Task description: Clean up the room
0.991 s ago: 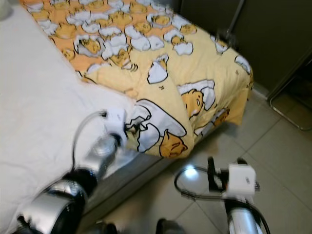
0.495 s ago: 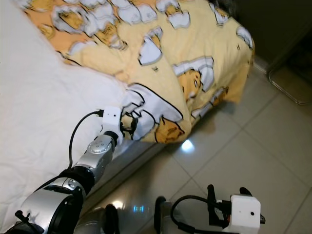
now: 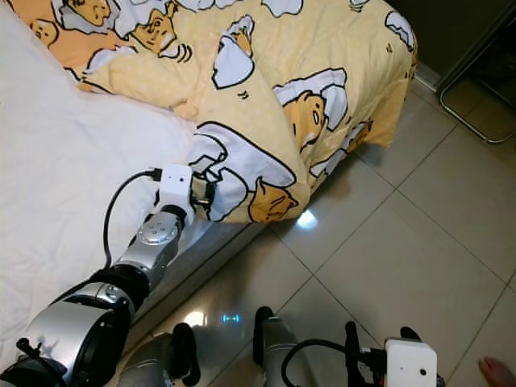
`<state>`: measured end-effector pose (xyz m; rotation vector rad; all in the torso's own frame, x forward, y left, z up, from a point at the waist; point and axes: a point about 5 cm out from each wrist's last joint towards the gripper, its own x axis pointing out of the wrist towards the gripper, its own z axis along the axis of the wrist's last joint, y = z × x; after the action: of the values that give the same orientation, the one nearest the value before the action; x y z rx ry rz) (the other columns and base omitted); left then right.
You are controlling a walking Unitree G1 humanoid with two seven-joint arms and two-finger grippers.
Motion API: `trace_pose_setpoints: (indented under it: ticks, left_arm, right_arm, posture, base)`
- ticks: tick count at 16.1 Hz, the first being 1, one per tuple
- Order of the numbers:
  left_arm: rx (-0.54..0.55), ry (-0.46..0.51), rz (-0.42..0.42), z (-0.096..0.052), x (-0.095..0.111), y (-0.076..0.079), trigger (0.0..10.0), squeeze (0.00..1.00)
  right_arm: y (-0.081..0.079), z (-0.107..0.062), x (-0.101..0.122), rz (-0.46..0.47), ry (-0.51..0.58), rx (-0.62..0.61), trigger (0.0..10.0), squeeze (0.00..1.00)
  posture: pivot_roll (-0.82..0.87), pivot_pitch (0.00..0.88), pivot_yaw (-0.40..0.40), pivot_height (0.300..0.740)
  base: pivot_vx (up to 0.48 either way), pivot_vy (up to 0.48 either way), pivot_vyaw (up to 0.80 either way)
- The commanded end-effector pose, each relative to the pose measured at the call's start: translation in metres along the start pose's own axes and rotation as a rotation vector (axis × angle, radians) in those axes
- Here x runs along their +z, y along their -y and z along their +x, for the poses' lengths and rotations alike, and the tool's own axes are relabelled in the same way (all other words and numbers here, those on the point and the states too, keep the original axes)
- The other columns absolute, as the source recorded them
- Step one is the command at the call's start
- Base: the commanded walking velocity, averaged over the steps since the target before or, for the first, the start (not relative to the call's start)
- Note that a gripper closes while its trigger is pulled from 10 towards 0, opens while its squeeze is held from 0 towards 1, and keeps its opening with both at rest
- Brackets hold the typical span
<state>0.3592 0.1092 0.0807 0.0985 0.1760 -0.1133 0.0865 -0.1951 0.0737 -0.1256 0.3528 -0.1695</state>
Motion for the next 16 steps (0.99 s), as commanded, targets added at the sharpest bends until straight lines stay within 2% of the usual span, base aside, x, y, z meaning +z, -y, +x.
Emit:
trace_pose_setpoints:
  ticks: [1, 5, 6, 7, 8, 9, 10, 11, 12, 13, 14, 15, 16]
  left_arm:
    - [0.033, -0.022, -0.007, -0.003, -0.007, -0.004, 10.0, 0.00]
    - [0.121, -0.003, 0.011, -0.005, -0.010, -0.021, 10.0, 0.00]
    - [0.162, 0.016, 0.004, -0.006, -0.008, -0.030, 10.0, 0.00]
    - [0.151, 0.008, 0.003, -0.008, -0.011, -0.030, 10.0, 0.00]
    - [0.127, -0.014, 0.011, -0.010, -0.017, -0.028, 9.5, 0.00]
    - [0.068, -0.093, 0.050, -0.013, -0.031, -0.020, 4.1, 0.00]
    - [0.019, -0.200, 0.093, -0.020, -0.050, -0.014, 4.3, 0.00]
    - [0.005, -0.234, 0.099, -0.022, -0.056, -0.011, 4.3, 0.00]
    - [-0.064, -0.278, 0.049, -0.028, -0.067, 0.000, 4.3, 0.00]
    - [-0.084, -0.293, 0.026, -0.029, -0.069, 0.004, 6.6, 0.00]
    - [-0.091, -0.303, 0.009, -0.030, -0.071, 0.005, 2.4, 0.00]
    - [-0.110, -0.326, -0.059, -0.031, -0.073, 0.007, 0.0, 0.00]
    - [-0.126, -0.328, -0.122, -0.031, -0.073, 0.010, 0.0, 0.00]
  right_arm:
    - [0.002, -0.003, -0.003, -0.018, -0.029, 0.000, 10.0, 0.37]
    - [0.002, -0.002, -0.006, -0.023, -0.041, 0.013, 10.0, 0.37]
    - [0.002, -0.001, -0.008, -0.024, -0.049, 0.018, 10.0, 0.37]
    - [0.002, -0.001, -0.010, -0.024, -0.054, 0.023, 10.0, 0.37]
    - [0.002, 0.000, -0.011, -0.024, -0.057, 0.026, 10.0, 0.37]
    - [0.001, 0.001, -0.012, -0.023, -0.059, 0.029, 10.0, 0.38]
    - [0.001, 0.002, -0.012, -0.023, -0.060, 0.035, 10.0, 0.38]
    - [0.001, 0.003, -0.013, -0.024, -0.061, 0.038, 10.0, 0.38]
    - [0.001, 0.005, -0.013, -0.026, -0.060, 0.043, 10.0, 0.39]
    - [0.002, 0.006, -0.013, -0.027, -0.060, 0.045, 10.0, 0.39]
    - [0.002, 0.007, -0.013, -0.028, -0.061, 0.046, 10.0, 0.38]
    - [0.002, 0.006, -0.014, -0.030, -0.062, 0.047, 10.0, 0.39]
    - [0.002, 0.007, -0.014, -0.031, -0.062, 0.047, 10.0, 0.39]
  posture:
    - [-0.33, 0.337, -0.039, 0.736]
    - [-0.33, 0.331, -0.045, 0.736]
    - [-0.32, 0.328, -0.046, 0.736]
    - [-0.31, 0.324, -0.046, 0.736]
    - [-0.31, 0.321, -0.047, 0.736]
    - [-0.30, 0.316, -0.049, 0.736]
    - [-0.30, 0.312, -0.051, 0.736]
    - [-0.30, 0.310, -0.052, 0.736]
    - [-0.30, 0.304, -0.056, 0.736]
    - [-0.30, 0.301, -0.058, 0.736]
    - [-0.30, 0.299, -0.059, 0.736]
    - [-0.30, 0.297, -0.059, 0.736]
    - [-0.30, 0.298, -0.058, 0.736]
  base:
    - [0.000, 0.000, 0.00]
    - [0.000, 0.000, 0.00]
    - [0.000, 0.000, 0.00]
    - [0.000, 0.000, 0.00]
    - [0.000, 0.000, 0.00]
    - [0.000, 0.000, 0.00]
    - [0.000, 0.000, 0.00]
    - [0.000, 0.000, 0.00]
    - [0.000, 0.000, 0.00]
    - [0.000, 0.000, 0.00]
    - [0.000, 0.000, 0.00]
    - [0.000, 0.000, 0.00]
    - [0.000, 0.000, 0.00]
